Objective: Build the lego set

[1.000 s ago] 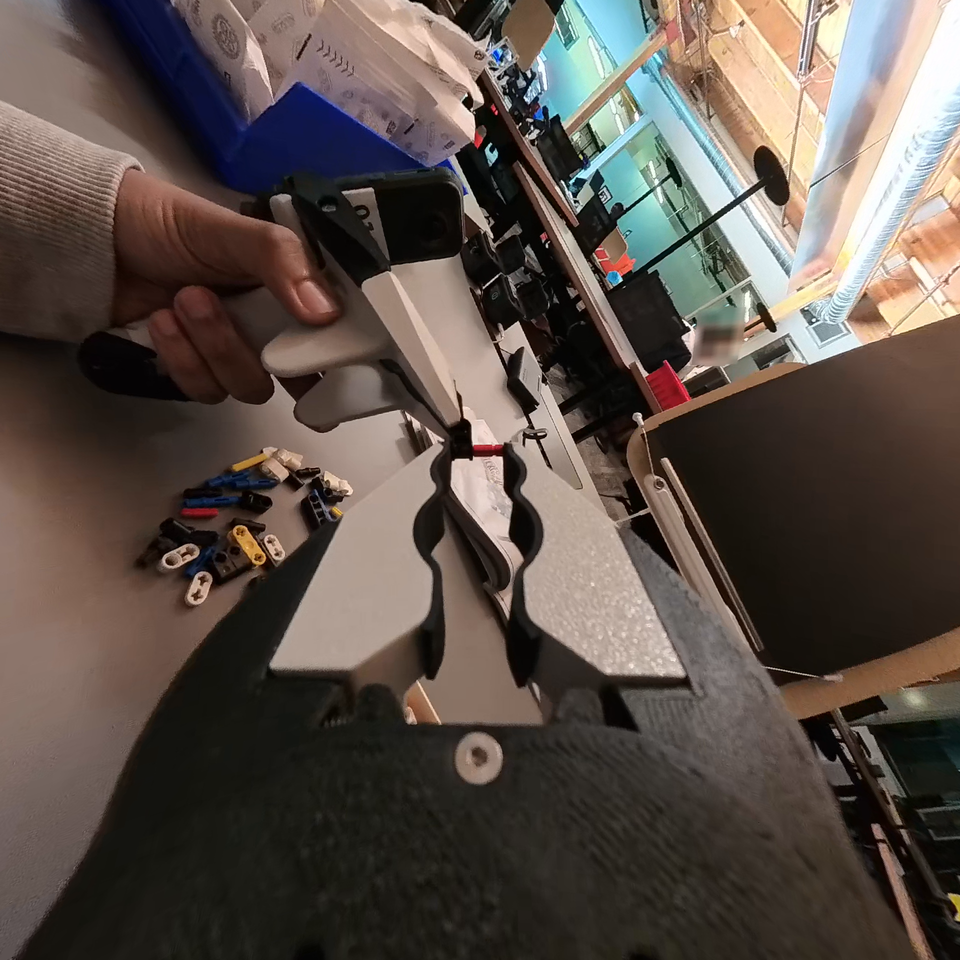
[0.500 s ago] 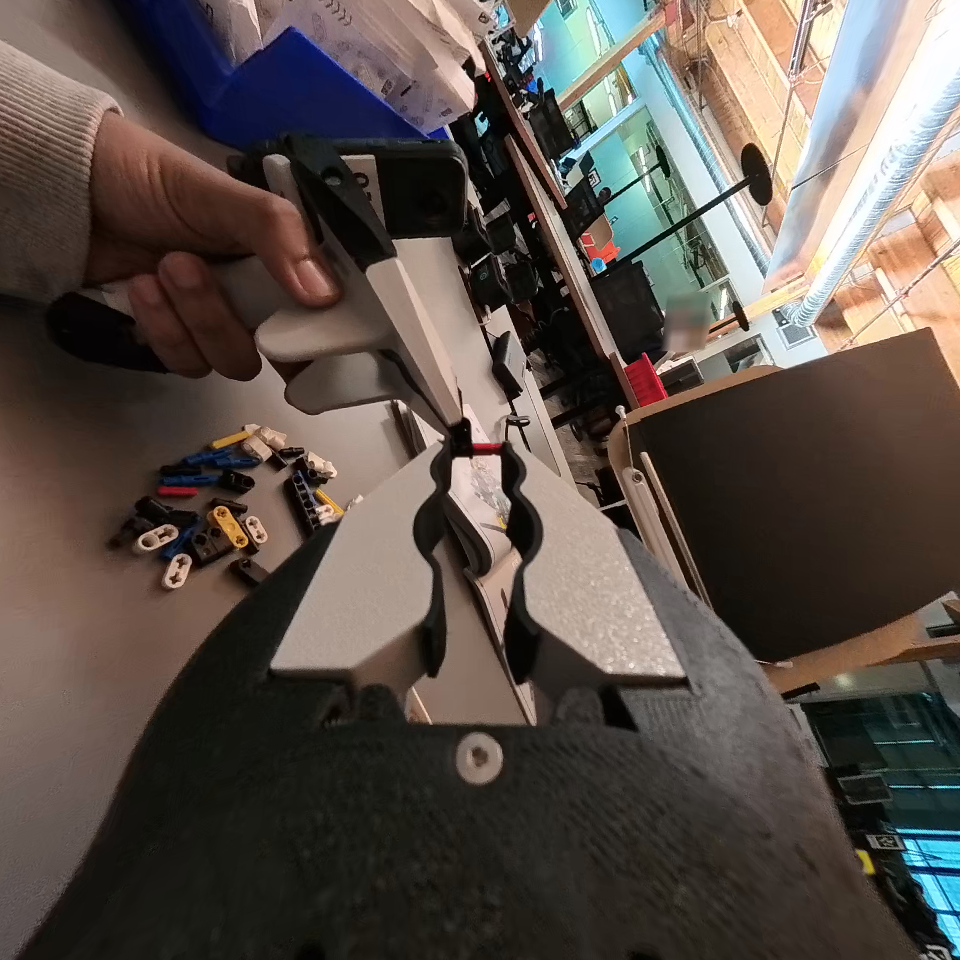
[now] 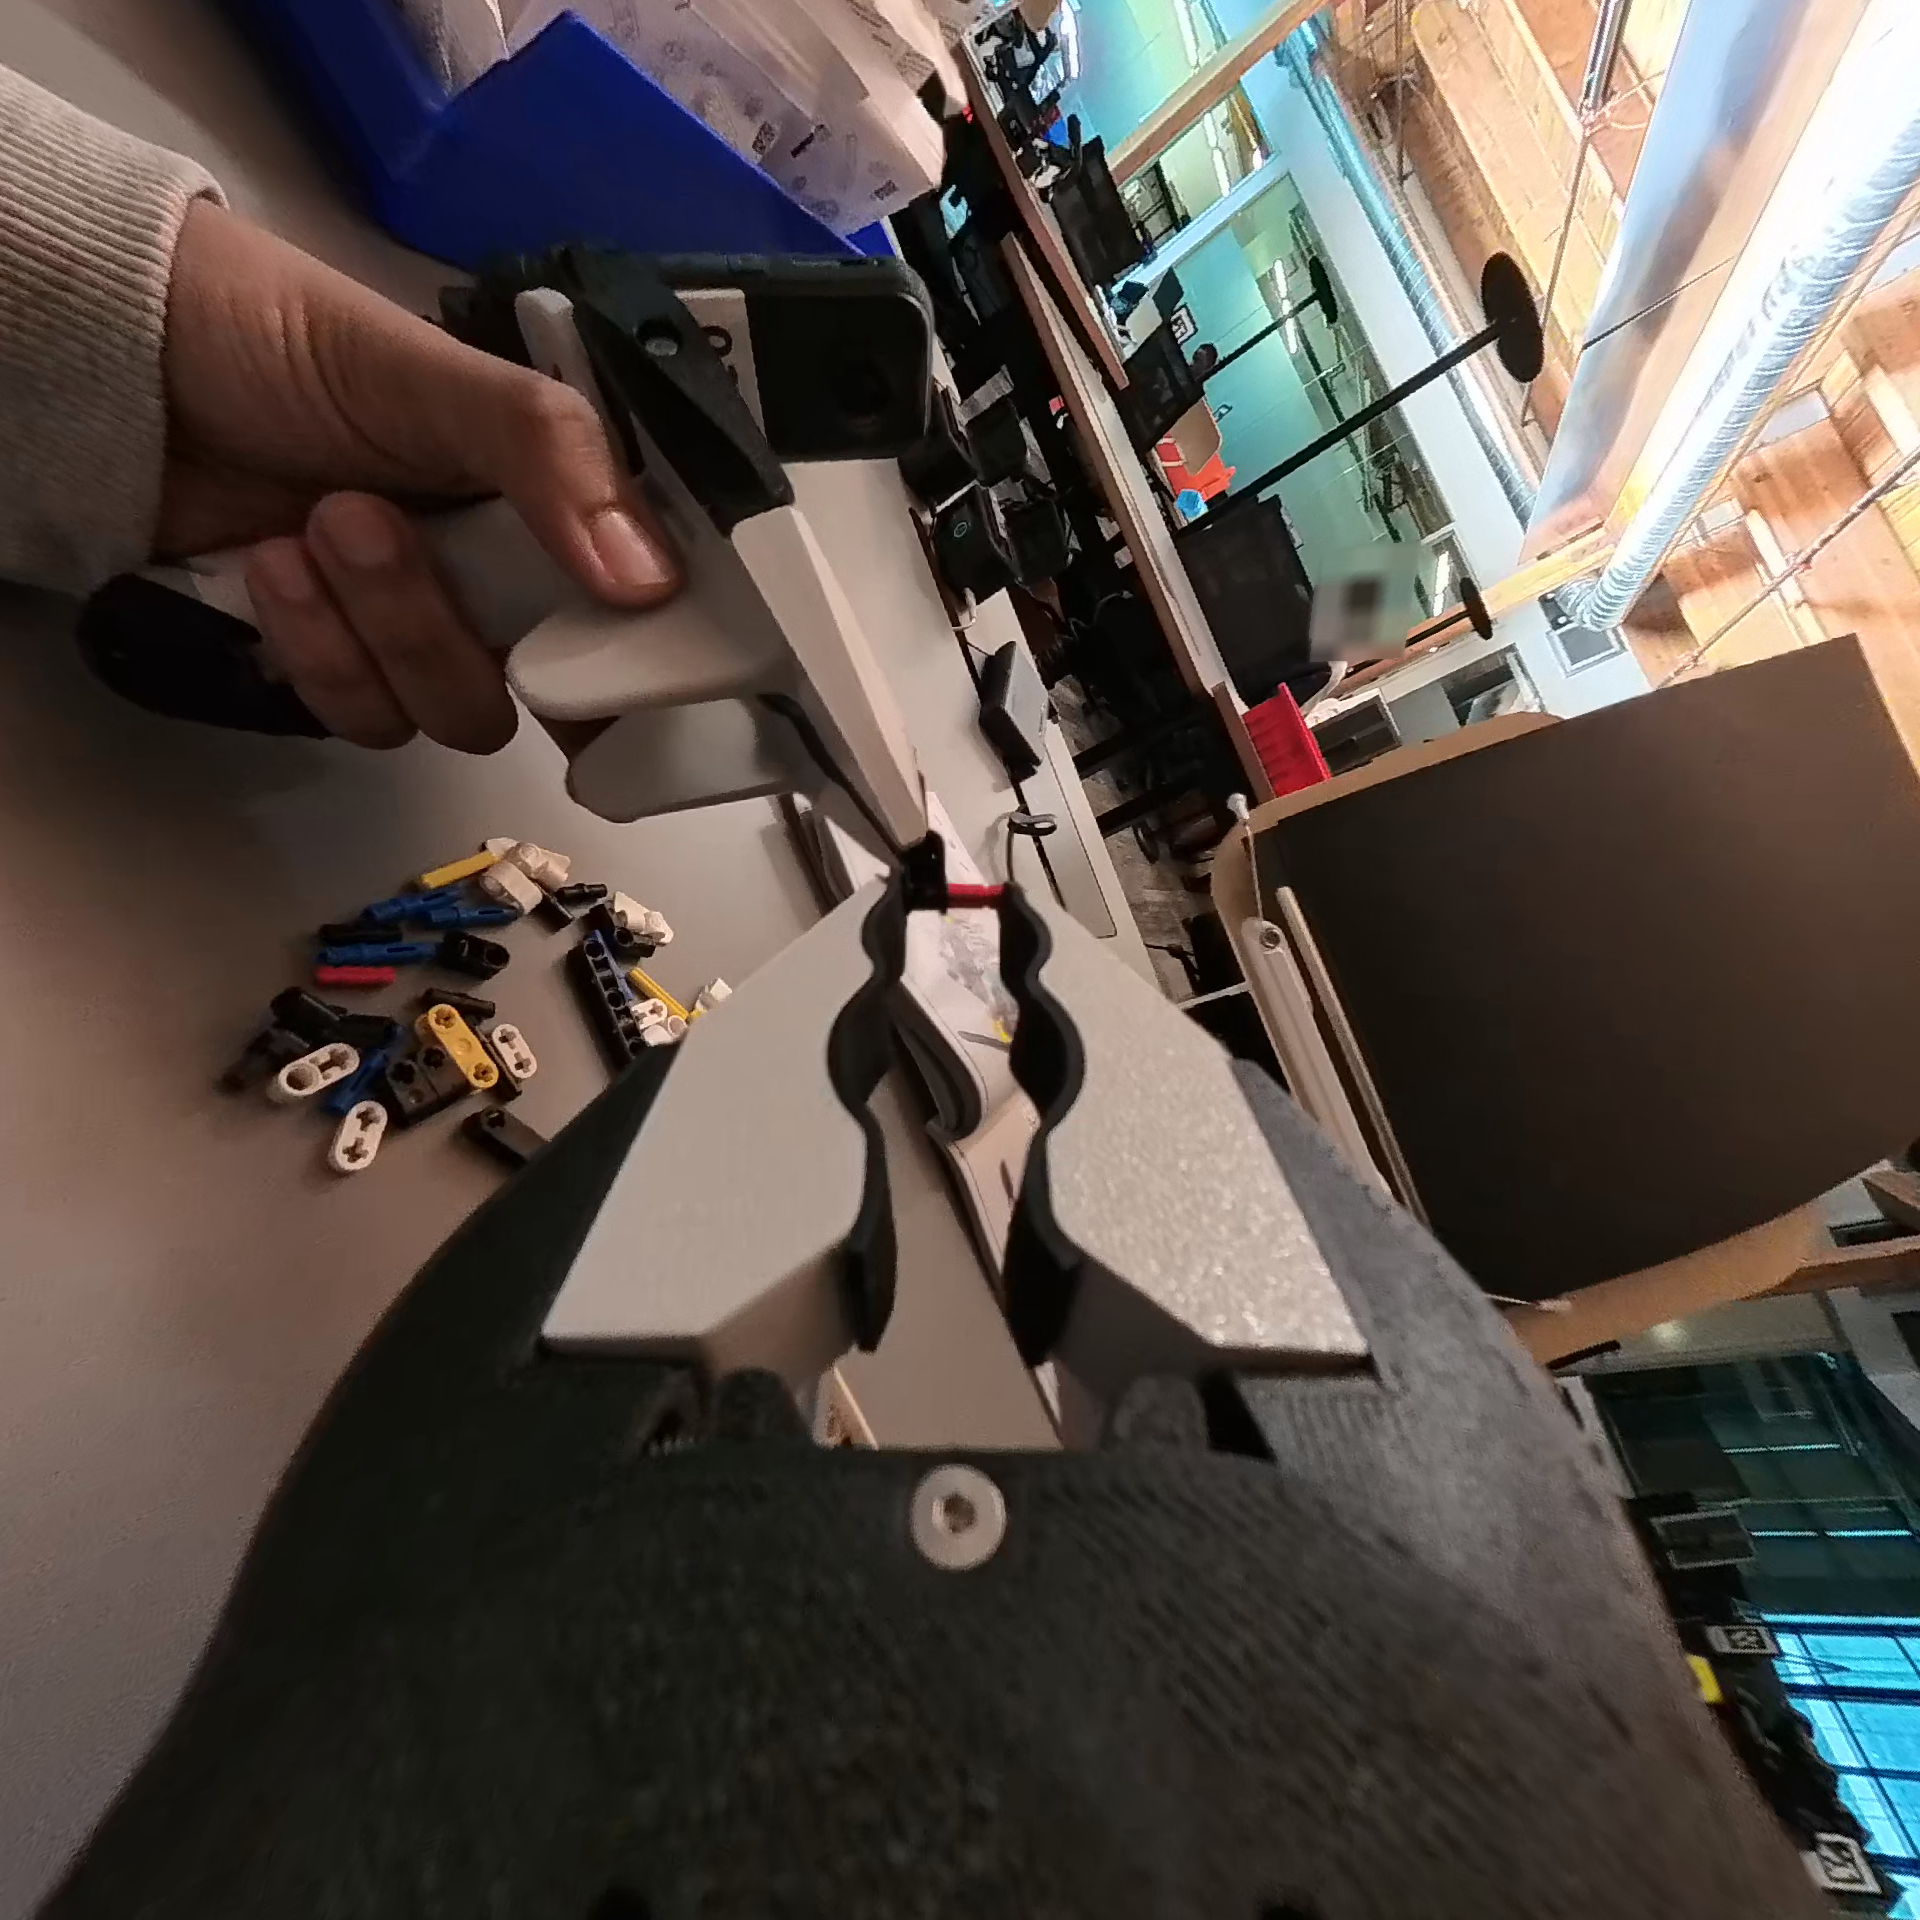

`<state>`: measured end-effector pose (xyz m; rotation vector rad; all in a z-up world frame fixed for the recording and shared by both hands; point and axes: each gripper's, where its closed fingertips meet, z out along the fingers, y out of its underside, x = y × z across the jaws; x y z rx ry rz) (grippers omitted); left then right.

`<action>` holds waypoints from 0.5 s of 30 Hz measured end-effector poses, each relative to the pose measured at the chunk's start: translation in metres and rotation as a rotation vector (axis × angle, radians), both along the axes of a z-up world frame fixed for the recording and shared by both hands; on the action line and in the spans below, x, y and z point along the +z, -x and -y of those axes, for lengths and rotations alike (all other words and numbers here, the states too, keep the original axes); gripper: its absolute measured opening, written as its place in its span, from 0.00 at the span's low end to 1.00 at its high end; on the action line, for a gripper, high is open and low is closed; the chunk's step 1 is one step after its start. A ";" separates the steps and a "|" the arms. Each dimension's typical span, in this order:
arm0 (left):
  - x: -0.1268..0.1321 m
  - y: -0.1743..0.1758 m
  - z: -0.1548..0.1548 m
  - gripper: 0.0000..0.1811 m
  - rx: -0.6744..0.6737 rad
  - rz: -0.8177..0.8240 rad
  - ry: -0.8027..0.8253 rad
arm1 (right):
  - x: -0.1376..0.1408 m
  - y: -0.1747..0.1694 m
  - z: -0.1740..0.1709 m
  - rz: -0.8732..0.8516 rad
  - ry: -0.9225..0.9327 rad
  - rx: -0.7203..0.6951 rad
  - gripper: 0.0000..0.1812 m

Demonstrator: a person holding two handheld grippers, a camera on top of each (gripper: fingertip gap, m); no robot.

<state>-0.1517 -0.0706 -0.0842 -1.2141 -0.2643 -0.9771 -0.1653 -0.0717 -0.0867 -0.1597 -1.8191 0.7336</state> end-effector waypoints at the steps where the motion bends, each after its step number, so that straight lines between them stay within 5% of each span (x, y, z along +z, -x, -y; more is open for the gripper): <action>1: 0.000 0.000 0.000 0.02 -0.001 0.003 0.000 | 0.000 0.000 0.000 -0.006 -0.003 0.000 0.09; 15: 0.022 -0.003 0.015 0.02 0.115 -0.177 -0.124 | 0.029 -0.010 0.008 -0.192 0.028 0.062 0.17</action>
